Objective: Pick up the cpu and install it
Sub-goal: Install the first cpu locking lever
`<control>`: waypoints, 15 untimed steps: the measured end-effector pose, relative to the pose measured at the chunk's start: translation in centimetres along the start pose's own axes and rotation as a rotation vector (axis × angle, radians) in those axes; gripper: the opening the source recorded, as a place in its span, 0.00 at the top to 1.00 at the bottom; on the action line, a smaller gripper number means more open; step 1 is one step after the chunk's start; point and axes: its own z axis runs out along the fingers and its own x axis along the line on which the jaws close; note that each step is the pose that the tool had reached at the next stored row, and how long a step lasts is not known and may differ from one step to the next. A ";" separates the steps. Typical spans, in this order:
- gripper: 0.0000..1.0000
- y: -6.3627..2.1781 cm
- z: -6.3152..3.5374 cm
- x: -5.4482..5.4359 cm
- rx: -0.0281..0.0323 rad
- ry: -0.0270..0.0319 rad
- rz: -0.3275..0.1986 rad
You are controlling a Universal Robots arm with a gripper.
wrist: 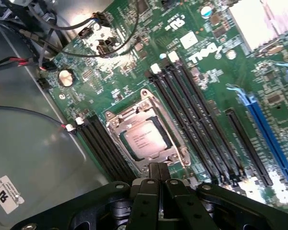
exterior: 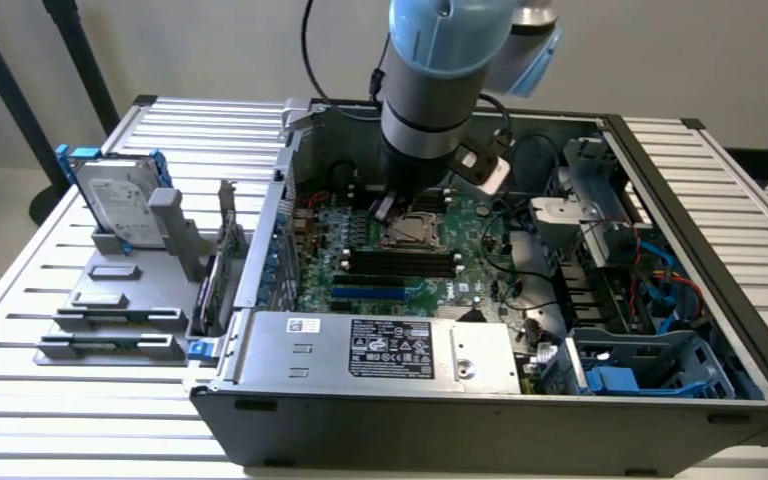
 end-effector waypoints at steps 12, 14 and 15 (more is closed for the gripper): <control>0.89 0.14 -0.61 -2.4 0.0174 0.0086 0.004; 0.89 0.18 -0.42 -2.4 0.0217 0.0059 0.006; 0.89 0.20 -0.33 -2.5 0.0237 0.0045 0.007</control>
